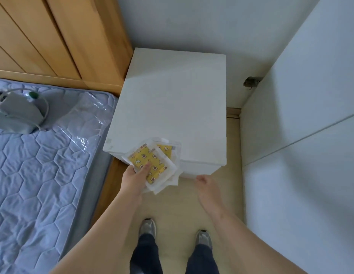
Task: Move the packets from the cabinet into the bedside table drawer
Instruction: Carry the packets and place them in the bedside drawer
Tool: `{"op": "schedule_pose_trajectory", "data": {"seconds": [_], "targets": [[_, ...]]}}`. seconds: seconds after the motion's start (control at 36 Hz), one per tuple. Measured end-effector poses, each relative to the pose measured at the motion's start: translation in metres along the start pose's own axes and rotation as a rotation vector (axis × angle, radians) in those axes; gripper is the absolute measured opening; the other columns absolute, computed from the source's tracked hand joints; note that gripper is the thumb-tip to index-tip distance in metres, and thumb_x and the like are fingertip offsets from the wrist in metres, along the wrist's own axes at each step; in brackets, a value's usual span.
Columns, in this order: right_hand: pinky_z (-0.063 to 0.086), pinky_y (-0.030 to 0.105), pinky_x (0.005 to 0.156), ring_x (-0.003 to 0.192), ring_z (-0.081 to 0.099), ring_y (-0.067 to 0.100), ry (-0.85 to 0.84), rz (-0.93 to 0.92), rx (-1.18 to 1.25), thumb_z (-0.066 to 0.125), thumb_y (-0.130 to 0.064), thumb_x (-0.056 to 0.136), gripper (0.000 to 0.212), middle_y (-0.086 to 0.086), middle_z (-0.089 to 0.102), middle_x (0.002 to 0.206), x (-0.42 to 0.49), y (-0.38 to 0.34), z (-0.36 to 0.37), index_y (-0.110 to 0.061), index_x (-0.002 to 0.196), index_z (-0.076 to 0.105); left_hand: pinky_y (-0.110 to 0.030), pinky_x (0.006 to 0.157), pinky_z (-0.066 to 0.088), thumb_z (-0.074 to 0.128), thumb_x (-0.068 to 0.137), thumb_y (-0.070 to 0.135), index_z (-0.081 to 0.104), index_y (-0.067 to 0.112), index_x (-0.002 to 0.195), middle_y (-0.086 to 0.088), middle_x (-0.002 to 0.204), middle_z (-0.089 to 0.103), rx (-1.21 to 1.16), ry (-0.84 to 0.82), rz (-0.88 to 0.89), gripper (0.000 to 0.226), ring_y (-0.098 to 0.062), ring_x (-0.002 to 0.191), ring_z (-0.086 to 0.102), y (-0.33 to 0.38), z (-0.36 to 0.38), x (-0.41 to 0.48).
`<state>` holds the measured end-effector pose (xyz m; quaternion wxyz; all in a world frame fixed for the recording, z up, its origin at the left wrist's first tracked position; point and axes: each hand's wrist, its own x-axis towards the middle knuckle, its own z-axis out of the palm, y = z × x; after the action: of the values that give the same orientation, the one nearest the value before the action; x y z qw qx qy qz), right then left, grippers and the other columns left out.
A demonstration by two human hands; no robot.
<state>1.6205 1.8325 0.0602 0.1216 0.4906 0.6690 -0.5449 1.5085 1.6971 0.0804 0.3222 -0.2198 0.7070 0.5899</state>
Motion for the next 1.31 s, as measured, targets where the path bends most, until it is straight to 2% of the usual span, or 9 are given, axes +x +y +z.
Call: {"op": "schedule_pose_trajectory", "data": {"seconds": [0.08, 0.19, 0.39, 0.47, 0.72, 0.92, 1.06, 1.19, 1.31], "targets": [[0.044, 0.035, 0.094, 0.11, 0.053, 0.02, -0.023, -0.063, -0.289, 0.04, -0.019, 0.095, 0.035, 0.001, 0.055, 0.125, 0.019, -0.002, 0.019, -0.013, 0.129, 0.049, -0.045, 0.091, 0.05, 0.06, 0.091, 0.017, 0.06, 0.014, 0.105, -0.002, 0.099, 0.067, 0.011, -0.012, -0.012, 0.015, -0.023, 0.096, 0.064, 0.007, -0.008, 0.033], [0.022, 0.033, 0.111, 0.142, 0.017, 0.018, -0.004, -0.158, -0.668, 0.032, -0.011, 0.097, 0.049, -0.002, 0.024, 0.153, 0.043, -0.014, 0.041, -0.017, 0.145, 0.027, -0.039, 0.086, 0.051, 0.06, 0.091, 0.019, 0.057, 0.014, 0.106, -0.002, 0.101, 0.064, 0.083, 0.005, -0.002, 0.017, -0.022, 0.095, 0.062, 0.015, -0.013, 0.074], [0.006, 0.039, 0.118, 0.146, -0.006, 0.022, 0.023, -0.083, -0.882, 0.034, -0.011, 0.096, 0.066, 0.002, -0.004, 0.159, 0.068, -0.003, 0.06, -0.014, 0.151, -0.002, -0.04, 0.088, 0.052, 0.061, 0.091, 0.023, 0.056, 0.017, 0.098, 0.001, 0.096, 0.064, 0.207, -0.041, 0.111, 0.01, -0.021, 0.095, 0.062, 0.031, -0.009, 0.115], [0.008, 0.04, 0.118, 0.146, -0.005, 0.024, 0.046, -0.093, -0.929, 0.037, -0.011, 0.095, 0.067, 0.002, -0.003, 0.159, 0.073, 0.0, 0.064, -0.015, 0.15, 0.0, -0.039, 0.085, 0.053, 0.062, 0.09, 0.023, 0.055, 0.022, 0.088, 0.006, 0.09, 0.063, 0.228, -0.061, 0.144, 0.008, -0.019, 0.091, 0.063, 0.032, -0.008, 0.122], [0.032, 0.038, 0.106, 0.142, 0.012, 0.024, 0.145, -0.232, -0.993, 0.044, -0.006, 0.089, 0.069, 0.003, 0.014, 0.151, 0.07, 0.012, 0.059, -0.016, 0.148, 0.009, -0.041, 0.094, 0.049, 0.057, 0.093, 0.023, 0.053, 0.015, 0.113, 0.0, 0.111, 0.063, 0.252, -0.099, 0.169, 0.022, -0.02, 0.104, 0.06, 0.025, -0.007, 0.124], [0.033, 0.035, 0.1, 0.134, 0.024, 0.024, 0.087, -0.279, -0.983, 0.042, -0.004, 0.09, 0.064, 0.002, 0.026, 0.147, 0.056, 0.023, 0.051, -0.018, 0.147, 0.016, -0.031, 0.084, 0.045, 0.056, 0.094, 0.023, 0.05, 0.018, 0.109, 0.008, 0.1, 0.06, 0.222, -0.073, 0.234, 0.018, -0.015, 0.098, 0.058, 0.016, -0.006, 0.115], [0.033, 0.033, 0.104, 0.135, 0.022, 0.022, 0.02, -0.314, -0.948, 0.043, -0.005, 0.091, 0.065, 0.001, 0.023, 0.148, 0.031, 0.042, 0.048, -0.019, 0.148, 0.014, -0.036, 0.091, 0.049, 0.055, 0.094, 0.02, 0.055, 0.02, 0.104, 0.003, 0.105, 0.067, 0.063, -0.191, 0.12, 0.01, -0.017, 0.103, 0.063, -0.003, -0.009, 0.091], [0.033, 0.032, 0.103, 0.132, 0.026, 0.022, -0.066, -0.294, -0.938, 0.039, -0.004, 0.091, 0.063, -0.001, 0.025, 0.147, 0.005, 0.066, 0.05, -0.02, 0.148, 0.017, -0.041, 0.093, 0.05, 0.055, 0.093, 0.018, 0.056, 0.015, 0.112, -0.005, 0.113, 0.066, 0.109, -0.248, 0.041, 0.02, -0.021, 0.104, 0.063, -0.037, -0.007, 0.065], [0.037, 0.024, 0.095, 0.122, 0.037, 0.016, -0.097, -0.239, -0.714, 0.032, 0.001, 0.093, 0.054, -0.003, 0.043, 0.134, -0.005, 0.08, 0.05, -0.022, 0.141, 0.038, -0.042, 0.091, 0.051, 0.054, 0.092, 0.018, 0.057, 0.02, 0.103, -0.003, 0.108, 0.067, 0.133, -0.278, -0.039, 0.011, -0.02, 0.101, 0.064, -0.059, -0.006, 0.053]]}}
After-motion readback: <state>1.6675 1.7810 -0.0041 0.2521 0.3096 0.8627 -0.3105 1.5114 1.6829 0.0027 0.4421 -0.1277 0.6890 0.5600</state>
